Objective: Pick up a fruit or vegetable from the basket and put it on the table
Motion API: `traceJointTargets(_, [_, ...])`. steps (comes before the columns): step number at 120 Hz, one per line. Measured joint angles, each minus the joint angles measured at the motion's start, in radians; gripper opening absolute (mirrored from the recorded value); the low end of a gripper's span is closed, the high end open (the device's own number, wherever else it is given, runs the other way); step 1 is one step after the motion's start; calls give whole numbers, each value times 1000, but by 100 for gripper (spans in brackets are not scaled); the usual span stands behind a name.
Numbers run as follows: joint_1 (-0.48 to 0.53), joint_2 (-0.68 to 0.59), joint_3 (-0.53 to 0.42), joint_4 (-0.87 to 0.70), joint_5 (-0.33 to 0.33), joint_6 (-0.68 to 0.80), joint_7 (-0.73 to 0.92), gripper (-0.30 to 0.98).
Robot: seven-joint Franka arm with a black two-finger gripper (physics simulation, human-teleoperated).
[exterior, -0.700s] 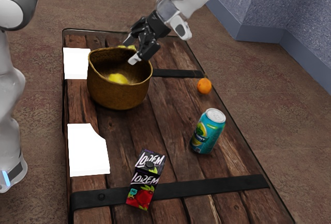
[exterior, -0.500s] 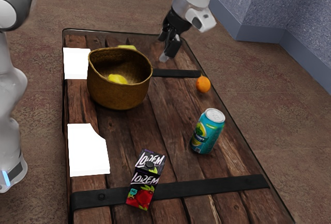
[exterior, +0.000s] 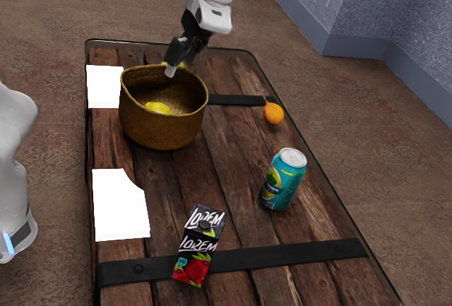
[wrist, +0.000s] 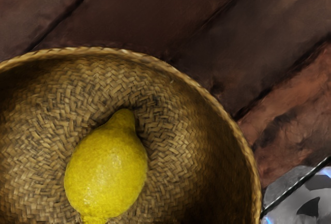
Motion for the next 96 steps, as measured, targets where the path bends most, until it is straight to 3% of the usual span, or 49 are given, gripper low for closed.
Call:
traceJointTargets(46, [25,-16,87,-153,-5,127,264,69])
traceJointTargets(96, [17,16,163,-279,-15,308,422,69])
